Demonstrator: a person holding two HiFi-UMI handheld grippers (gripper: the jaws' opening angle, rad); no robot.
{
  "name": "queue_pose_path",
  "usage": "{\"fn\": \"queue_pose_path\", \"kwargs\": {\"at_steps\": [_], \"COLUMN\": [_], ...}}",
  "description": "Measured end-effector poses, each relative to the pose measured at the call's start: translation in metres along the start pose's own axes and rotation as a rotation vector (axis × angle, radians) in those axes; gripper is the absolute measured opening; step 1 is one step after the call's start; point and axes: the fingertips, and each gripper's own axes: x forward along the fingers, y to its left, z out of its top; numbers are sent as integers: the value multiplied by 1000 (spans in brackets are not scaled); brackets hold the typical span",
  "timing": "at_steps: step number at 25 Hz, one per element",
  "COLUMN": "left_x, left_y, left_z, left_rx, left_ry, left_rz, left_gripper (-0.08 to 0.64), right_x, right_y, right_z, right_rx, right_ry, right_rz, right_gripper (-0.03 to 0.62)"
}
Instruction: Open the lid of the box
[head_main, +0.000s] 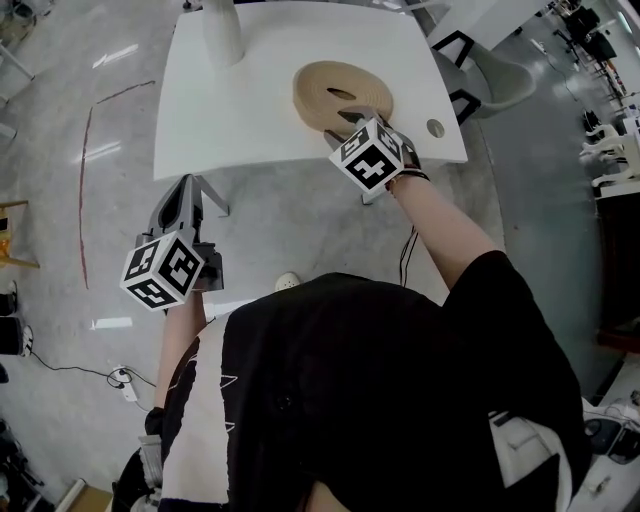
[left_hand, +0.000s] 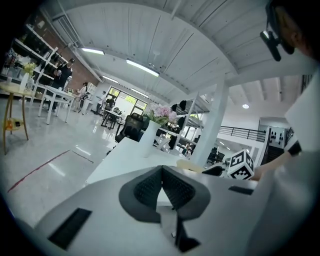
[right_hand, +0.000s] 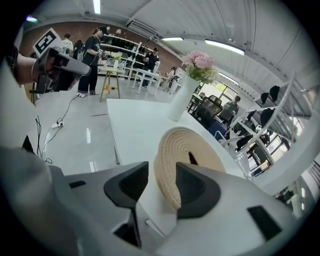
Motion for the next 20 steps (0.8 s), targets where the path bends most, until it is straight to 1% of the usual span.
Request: {"fn": "queue_pose_path", "kwargs": {"at_steps": [6,12,17,20], "left_x": [2,4,4,6], "left_y": [-5,-6,-2,-3], "left_z": [-4,-14,-13,-12], "left_rx": [5,5,3,-1], "left_ry": [14,32,31,33], "left_rz": [-7,-5,9,11], "left_gripper": [11,11,11,11], "right_x": [13,29,34,35], "right_y": [1,-8,-11,-13], "right_z": [-11,-26,-26,-28], "right_rx": [-100,-185,-256,-260], "right_ry": [42,89,86,63], "right_rz": [-29,-116,-168,-182], "right_gripper": [181,176,170,164]}}
